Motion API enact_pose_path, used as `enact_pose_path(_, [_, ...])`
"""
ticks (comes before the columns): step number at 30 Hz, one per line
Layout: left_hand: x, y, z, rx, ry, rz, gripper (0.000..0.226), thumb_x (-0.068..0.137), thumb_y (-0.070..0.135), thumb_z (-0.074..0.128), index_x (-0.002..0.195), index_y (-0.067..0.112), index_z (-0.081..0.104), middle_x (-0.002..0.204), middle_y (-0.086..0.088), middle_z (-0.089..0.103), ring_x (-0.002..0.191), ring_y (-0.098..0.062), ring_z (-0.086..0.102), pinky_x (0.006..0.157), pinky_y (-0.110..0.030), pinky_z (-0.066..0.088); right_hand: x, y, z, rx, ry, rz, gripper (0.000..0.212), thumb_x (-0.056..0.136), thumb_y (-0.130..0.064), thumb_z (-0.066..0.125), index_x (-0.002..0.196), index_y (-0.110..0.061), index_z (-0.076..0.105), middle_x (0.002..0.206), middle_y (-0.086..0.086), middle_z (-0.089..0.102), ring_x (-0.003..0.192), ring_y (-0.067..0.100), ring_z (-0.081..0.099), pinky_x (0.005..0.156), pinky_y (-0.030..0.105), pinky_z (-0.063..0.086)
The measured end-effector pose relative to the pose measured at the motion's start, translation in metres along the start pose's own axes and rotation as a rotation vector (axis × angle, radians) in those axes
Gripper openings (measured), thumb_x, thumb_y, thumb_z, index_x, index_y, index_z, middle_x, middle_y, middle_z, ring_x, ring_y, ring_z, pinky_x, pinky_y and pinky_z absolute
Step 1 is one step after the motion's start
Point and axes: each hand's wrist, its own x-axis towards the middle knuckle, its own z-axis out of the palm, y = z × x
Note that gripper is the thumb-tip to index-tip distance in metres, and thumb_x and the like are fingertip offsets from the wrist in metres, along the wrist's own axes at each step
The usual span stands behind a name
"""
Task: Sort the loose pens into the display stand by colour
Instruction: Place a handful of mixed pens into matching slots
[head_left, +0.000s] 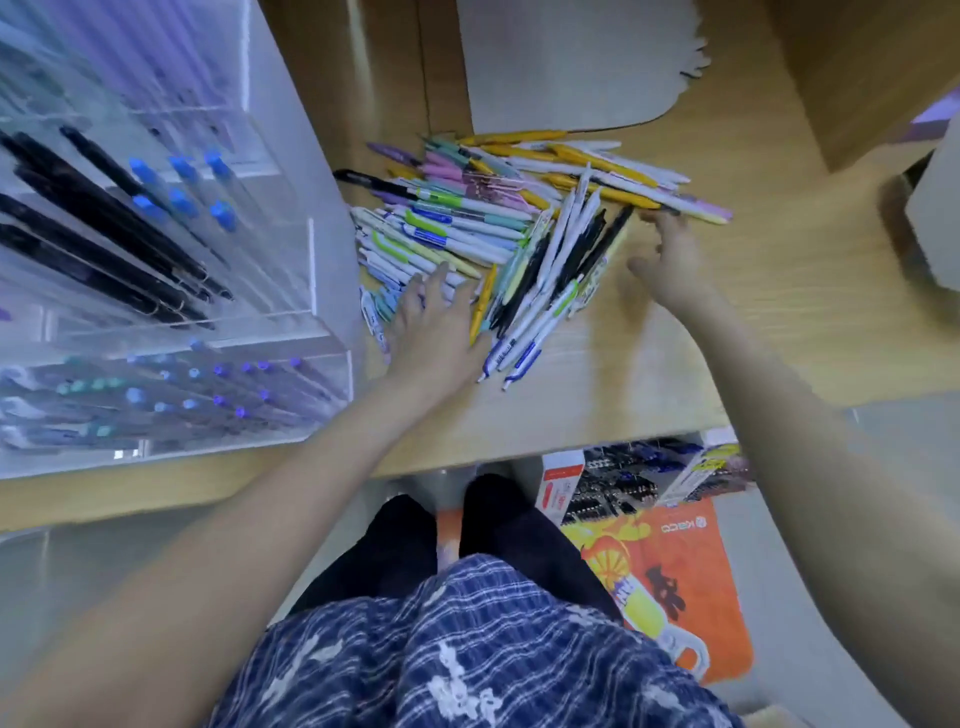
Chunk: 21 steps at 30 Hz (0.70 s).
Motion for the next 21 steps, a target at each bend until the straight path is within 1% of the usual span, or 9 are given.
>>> enact_pose_path(1, [0.006, 0.008, 0.000, 0.000, -0.006, -0.017, 0.063, 0.092, 0.039, 0.049, 0.146, 0.021, 0.022, 0.156, -0.009, 0.000, 0.141, -0.035, -0.002, 0.112, -0.052, 0.009, 0.018, 0.002, -0.009, -0.075, 0.008, -0.040, 0.055, 0.088, -0.009, 0.056, 0.140, -0.008, 0.036, 0.143, 0.021, 0.031, 0.126, 0.037, 0.038, 0.104, 0.042, 0.031])
enact_pose_path(3, [0.012, 0.024, 0.004, 0.029, -0.016, -0.005, 0.071, 0.090, 0.048, 0.049, 0.148, 0.028, 0.012, 0.156, -0.009, -0.012, 0.141, -0.036, -0.014, 0.111, -0.057, 0.001, 0.053, 0.006, -0.019, -0.197, -0.024, -0.118, 0.058, 0.093, -0.021, 0.053, 0.146, -0.016, 0.029, 0.151, 0.019, 0.021, 0.136, 0.039, 0.024, 0.108, 0.044, 0.021])
enact_pose_path(6, [0.016, 0.045, 0.023, 0.175, 0.006, 0.107, 0.079, 0.088, 0.060, 0.042, 0.147, 0.036, -0.004, 0.154, -0.010, -0.022, 0.138, -0.039, -0.022, 0.108, -0.061, -0.007, 0.096, 0.009, -0.021, -0.250, -0.181, -0.178, 0.063, 0.094, -0.048, 0.040, 0.149, -0.024, 0.020, 0.156, 0.014, 0.012, 0.141, 0.040, 0.011, 0.112, 0.052, 0.013])
enact_pose_path(8, [0.019, 0.053, 0.038, 0.300, 0.024, 0.192, 0.075, 0.089, 0.063, 0.035, 0.145, 0.040, -0.008, 0.154, -0.010, -0.022, 0.138, -0.041, -0.022, 0.107, -0.062, -0.008, 0.108, 0.011, -0.019, -0.334, -0.277, -0.197, 0.064, 0.094, -0.052, 0.036, 0.149, -0.023, 0.019, 0.156, 0.011, 0.013, 0.140, 0.041, 0.013, 0.111, 0.055, 0.014])
enact_pose_path(12, [0.030, 0.052, 0.060, 0.504, 0.007, 0.278, 0.068, 0.094, 0.059, 0.027, 0.142, 0.042, -0.017, 0.153, -0.007, -0.023, 0.138, -0.042, -0.020, 0.106, -0.063, -0.010, 0.093, 0.015, -0.018, -0.421, -0.230, -0.304, 0.055, 0.098, -0.050, 0.030, 0.149, -0.033, 0.017, 0.151, 0.008, 0.024, 0.133, 0.042, 0.021, 0.105, 0.056, 0.020])
enact_pose_path(14, [0.034, 0.043, 0.066, 0.532, 0.079, 0.304, 0.064, 0.094, 0.059, 0.028, 0.144, 0.042, -0.009, 0.156, -0.009, -0.011, 0.140, -0.044, -0.008, 0.107, -0.063, -0.003, 0.075, 0.020, -0.011, -0.420, -0.221, -0.325, 0.051, 0.100, -0.043, 0.029, 0.148, -0.036, 0.014, 0.150, 0.008, 0.025, 0.131, 0.039, 0.023, 0.103, 0.054, 0.022])
enact_pose_path(17, [0.033, 0.029, 0.073, 0.538, 0.213, 0.350, 0.057, 0.092, 0.055, 0.028, 0.146, 0.038, 0.018, 0.154, -0.013, 0.021, 0.138, -0.044, 0.019, 0.106, -0.065, 0.020, 0.042, 0.019, 0.007, -0.382, -0.143, -0.285, 0.050, 0.100, -0.041, 0.030, 0.148, -0.036, 0.016, 0.152, 0.008, 0.022, 0.128, 0.037, 0.026, 0.102, 0.051, 0.024])
enact_pose_path(19, [0.033, 0.021, 0.075, 0.530, 0.255, 0.390, 0.056, 0.092, 0.055, 0.028, 0.145, 0.037, 0.022, 0.152, -0.014, 0.025, 0.137, -0.044, 0.023, 0.105, -0.063, 0.025, 0.023, 0.015, 0.019, -0.340, -0.077, -0.240, 0.049, 0.100, -0.041, 0.029, 0.148, -0.035, 0.019, 0.153, 0.006, 0.020, 0.127, 0.035, 0.028, 0.100, 0.047, 0.025])
enact_pose_path(21, [0.032, 0.015, 0.074, 0.515, 0.291, 0.439, 0.059, 0.092, 0.059, 0.030, 0.145, 0.035, 0.021, 0.152, -0.016, 0.024, 0.138, -0.043, 0.021, 0.106, -0.061, 0.024, 0.010, 0.006, 0.029, -0.286, -0.048, -0.183, 0.048, 0.100, -0.041, 0.027, 0.147, -0.034, 0.019, 0.153, 0.005, 0.020, 0.127, 0.034, 0.027, 0.099, 0.046, 0.025])
